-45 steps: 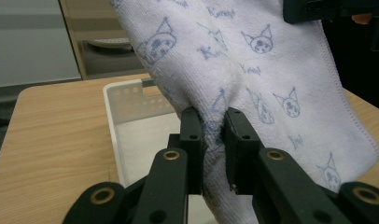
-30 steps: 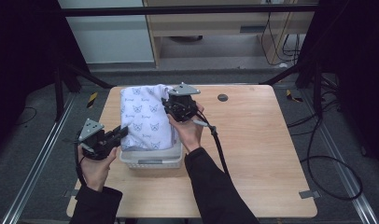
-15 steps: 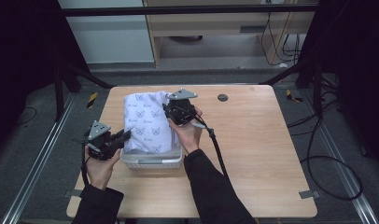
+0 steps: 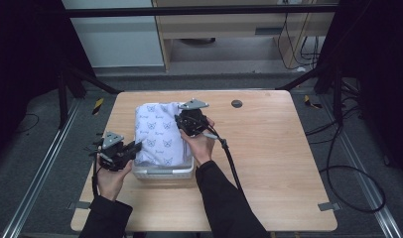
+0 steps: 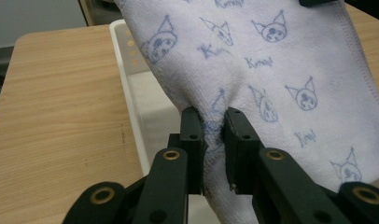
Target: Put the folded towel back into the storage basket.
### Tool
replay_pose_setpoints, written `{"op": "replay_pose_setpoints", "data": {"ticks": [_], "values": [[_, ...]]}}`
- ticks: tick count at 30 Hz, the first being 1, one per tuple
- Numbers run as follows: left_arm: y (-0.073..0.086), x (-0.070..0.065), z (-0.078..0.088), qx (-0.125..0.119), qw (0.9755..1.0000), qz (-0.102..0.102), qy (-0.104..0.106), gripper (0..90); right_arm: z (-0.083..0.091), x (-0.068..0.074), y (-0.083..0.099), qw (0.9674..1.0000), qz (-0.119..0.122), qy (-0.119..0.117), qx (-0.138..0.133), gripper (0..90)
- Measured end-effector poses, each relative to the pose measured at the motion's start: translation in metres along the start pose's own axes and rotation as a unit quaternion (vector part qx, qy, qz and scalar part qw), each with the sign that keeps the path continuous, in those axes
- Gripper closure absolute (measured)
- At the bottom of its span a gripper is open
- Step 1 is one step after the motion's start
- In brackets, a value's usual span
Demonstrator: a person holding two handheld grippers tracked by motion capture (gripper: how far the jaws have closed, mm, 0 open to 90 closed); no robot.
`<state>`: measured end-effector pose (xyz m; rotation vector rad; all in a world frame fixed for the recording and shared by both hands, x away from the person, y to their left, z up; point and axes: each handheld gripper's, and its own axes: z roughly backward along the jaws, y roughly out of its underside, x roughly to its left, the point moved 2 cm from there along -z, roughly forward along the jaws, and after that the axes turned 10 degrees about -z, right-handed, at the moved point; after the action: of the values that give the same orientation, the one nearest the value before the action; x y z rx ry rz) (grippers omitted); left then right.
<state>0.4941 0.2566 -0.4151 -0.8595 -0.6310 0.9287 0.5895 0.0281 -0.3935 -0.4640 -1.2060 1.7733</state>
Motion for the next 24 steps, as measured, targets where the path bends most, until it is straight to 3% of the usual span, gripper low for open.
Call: {"op": "replay_pose_setpoints", "data": {"ticks": [24], "values": [[0.017, -0.002, -0.023, 0.038, 0.9992, -0.003, -0.003, 78.3, -0.022, -0.008, 0.025, 0.9997, -0.002, 0.011, 0.024, 73.4]]}}
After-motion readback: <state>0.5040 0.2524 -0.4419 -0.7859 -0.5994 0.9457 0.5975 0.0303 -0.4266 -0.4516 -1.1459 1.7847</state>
